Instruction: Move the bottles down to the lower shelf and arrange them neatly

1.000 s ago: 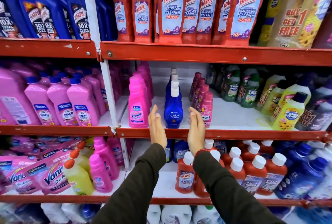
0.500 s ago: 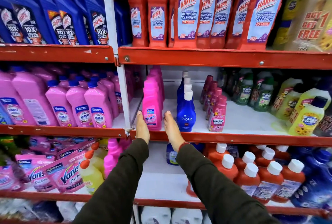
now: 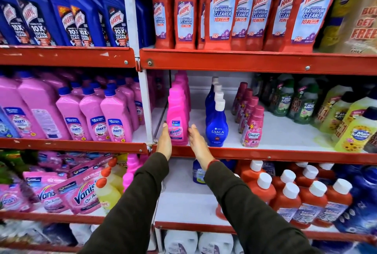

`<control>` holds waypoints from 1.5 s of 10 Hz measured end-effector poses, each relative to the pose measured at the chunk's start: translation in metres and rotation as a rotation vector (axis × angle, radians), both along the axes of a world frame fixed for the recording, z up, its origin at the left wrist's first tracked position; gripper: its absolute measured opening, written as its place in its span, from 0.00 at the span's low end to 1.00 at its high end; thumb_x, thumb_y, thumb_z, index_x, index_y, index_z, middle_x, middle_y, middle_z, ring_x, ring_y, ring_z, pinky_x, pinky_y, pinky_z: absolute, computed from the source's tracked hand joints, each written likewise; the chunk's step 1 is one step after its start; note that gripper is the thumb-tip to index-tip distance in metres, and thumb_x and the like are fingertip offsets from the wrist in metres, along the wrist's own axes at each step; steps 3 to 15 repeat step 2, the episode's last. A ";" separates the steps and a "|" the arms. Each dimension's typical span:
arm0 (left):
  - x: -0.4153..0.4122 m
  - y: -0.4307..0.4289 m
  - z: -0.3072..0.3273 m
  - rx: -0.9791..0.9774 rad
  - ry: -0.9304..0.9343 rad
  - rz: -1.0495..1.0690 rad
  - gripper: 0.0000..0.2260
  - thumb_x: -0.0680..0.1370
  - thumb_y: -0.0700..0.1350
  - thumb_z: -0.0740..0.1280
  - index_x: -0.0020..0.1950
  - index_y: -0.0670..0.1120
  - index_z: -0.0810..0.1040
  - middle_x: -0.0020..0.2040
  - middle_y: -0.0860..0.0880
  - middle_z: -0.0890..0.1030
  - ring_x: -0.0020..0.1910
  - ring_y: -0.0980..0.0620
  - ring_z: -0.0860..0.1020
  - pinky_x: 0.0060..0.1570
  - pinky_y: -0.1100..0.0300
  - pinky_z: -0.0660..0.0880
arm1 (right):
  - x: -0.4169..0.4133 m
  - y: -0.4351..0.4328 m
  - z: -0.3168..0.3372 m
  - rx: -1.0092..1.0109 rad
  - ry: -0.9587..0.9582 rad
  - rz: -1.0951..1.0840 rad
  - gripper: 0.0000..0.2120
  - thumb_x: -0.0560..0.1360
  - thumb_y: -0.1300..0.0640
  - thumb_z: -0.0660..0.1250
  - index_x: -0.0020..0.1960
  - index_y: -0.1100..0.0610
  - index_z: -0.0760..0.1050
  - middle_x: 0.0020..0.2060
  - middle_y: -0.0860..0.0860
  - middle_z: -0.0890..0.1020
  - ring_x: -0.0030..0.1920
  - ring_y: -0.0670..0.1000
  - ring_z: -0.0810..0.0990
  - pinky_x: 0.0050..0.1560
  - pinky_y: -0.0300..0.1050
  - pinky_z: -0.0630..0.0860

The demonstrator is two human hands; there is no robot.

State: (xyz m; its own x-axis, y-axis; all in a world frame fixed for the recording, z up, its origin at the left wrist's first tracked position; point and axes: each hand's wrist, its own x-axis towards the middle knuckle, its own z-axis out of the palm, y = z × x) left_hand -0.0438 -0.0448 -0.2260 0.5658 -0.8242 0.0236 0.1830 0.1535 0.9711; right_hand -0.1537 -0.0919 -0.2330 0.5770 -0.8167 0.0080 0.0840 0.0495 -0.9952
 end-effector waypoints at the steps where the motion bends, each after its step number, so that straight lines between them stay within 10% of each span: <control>1: -0.012 0.002 0.003 0.016 -0.140 0.091 0.23 0.87 0.52 0.48 0.82 0.47 0.55 0.80 0.43 0.62 0.78 0.47 0.65 0.78 0.48 0.60 | -0.009 0.009 0.008 0.034 -0.102 -0.046 0.14 0.85 0.47 0.53 0.67 0.47 0.72 0.67 0.51 0.79 0.52 0.35 0.81 0.49 0.28 0.76; 2: -0.025 0.011 0.010 -0.078 -0.517 0.275 0.27 0.86 0.54 0.52 0.83 0.50 0.47 0.84 0.47 0.51 0.82 0.50 0.53 0.79 0.53 0.53 | -0.037 0.018 0.021 -0.057 -0.296 -0.235 0.12 0.85 0.54 0.57 0.64 0.53 0.75 0.64 0.54 0.80 0.53 0.49 0.85 0.51 0.37 0.82; 15: -0.025 0.011 0.010 -0.078 -0.517 0.275 0.27 0.86 0.54 0.52 0.83 0.50 0.47 0.84 0.47 0.51 0.82 0.50 0.53 0.79 0.53 0.53 | -0.037 0.018 0.021 -0.057 -0.296 -0.235 0.12 0.85 0.54 0.57 0.64 0.53 0.75 0.64 0.54 0.80 0.53 0.49 0.85 0.51 0.37 0.82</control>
